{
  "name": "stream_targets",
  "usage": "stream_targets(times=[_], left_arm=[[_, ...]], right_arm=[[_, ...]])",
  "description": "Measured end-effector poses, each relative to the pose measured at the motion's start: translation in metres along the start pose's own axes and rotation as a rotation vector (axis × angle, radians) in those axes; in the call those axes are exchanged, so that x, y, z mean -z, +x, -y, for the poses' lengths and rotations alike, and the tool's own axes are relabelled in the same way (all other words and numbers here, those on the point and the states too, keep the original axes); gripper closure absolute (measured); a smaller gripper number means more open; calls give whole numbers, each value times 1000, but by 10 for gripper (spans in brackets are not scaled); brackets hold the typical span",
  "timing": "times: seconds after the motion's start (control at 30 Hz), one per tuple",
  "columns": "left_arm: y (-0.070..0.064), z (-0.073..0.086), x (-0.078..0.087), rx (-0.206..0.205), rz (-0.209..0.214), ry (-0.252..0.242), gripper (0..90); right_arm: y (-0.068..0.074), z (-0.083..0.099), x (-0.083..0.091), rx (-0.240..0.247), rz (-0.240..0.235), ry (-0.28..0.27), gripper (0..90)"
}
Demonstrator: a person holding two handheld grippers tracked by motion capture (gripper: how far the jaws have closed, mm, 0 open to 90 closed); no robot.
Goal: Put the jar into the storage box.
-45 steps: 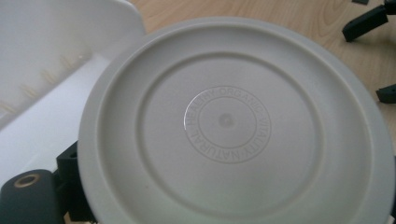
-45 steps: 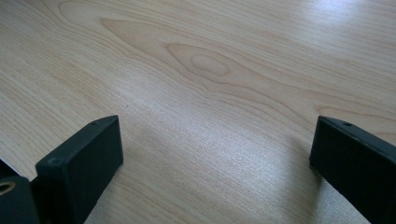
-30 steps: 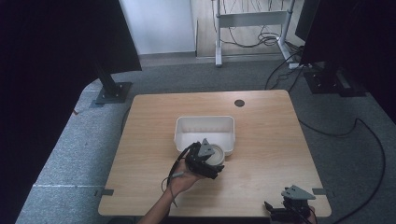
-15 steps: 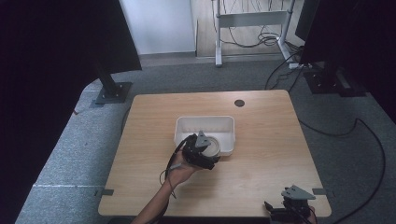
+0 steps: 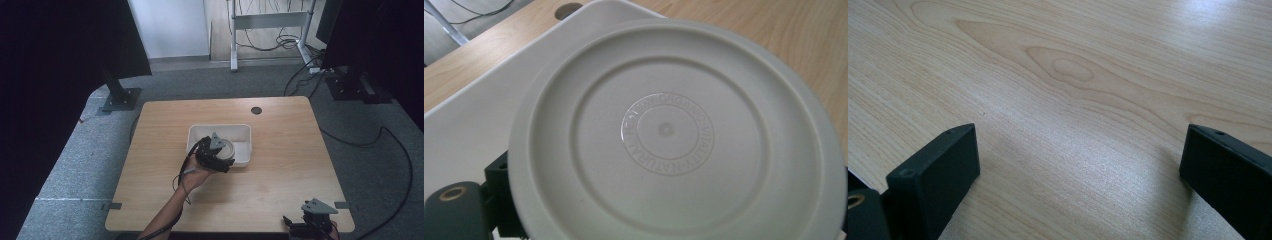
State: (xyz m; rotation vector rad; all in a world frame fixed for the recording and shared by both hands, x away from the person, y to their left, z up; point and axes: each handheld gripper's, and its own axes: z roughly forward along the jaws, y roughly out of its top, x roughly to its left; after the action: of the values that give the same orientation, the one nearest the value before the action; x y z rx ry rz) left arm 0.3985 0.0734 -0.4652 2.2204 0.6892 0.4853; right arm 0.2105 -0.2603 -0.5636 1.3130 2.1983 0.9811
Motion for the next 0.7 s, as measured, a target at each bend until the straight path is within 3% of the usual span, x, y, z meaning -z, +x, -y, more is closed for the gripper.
stream_targets(times=[0.3,0.7], left_arm=[[13,0,-12,44,-21,0,99],[18,-4,-31,57,-48,2,99]], right_arm=[[0,0,0,0,0,0,22],[0,0,0,0,0,-1,22]])
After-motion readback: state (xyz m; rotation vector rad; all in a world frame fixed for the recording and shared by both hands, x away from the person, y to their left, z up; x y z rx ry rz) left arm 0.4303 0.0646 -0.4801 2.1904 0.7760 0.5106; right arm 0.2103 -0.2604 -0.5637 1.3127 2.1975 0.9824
